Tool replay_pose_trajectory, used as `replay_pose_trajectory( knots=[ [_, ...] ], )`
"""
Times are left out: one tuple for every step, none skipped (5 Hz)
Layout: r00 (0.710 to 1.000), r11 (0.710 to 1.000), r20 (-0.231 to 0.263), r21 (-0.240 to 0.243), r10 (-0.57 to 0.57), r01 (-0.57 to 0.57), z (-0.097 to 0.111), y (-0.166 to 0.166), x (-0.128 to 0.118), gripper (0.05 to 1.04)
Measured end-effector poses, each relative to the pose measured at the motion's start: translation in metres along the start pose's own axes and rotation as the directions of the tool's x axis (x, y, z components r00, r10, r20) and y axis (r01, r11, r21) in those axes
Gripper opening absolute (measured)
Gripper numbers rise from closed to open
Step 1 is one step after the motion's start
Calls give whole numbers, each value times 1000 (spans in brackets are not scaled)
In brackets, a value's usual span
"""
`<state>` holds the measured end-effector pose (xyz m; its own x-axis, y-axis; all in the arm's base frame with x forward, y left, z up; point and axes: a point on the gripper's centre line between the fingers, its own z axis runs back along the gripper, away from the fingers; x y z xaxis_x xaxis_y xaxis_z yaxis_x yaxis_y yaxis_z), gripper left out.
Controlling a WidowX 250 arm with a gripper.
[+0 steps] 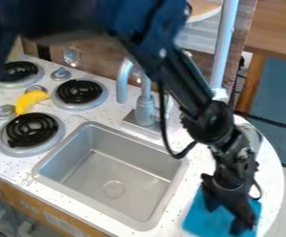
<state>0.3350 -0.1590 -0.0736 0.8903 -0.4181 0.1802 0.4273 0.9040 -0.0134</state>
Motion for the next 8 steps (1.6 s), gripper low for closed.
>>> replay_pose_trajectory(
  knots=[
    [1000, 1000, -2, 27, -3, 3, -1, 5, -18, 1000],
    [1000, 999, -4, 43, 20, -20, -4, 12, -28, 1000],
    [999, 997, -6, 59, 43, -43, -4, 15, -30, 1000],
    [992, 989, -29, 78, 127, -124, 1, 37, -47, 1000],
    [982, 983, -86, 81, 170, -164, 10, 51, -78, 1000],
    [943, 966, -221, 125, 250, -227, 29, 61, -129, 1000],
    [941, 941, -131, 179, 311, -287, 54, 70, -122, 1000],
    [941, 934, -64, 165, 332, -318, 79, 67, -109, 1000]
  ],
)
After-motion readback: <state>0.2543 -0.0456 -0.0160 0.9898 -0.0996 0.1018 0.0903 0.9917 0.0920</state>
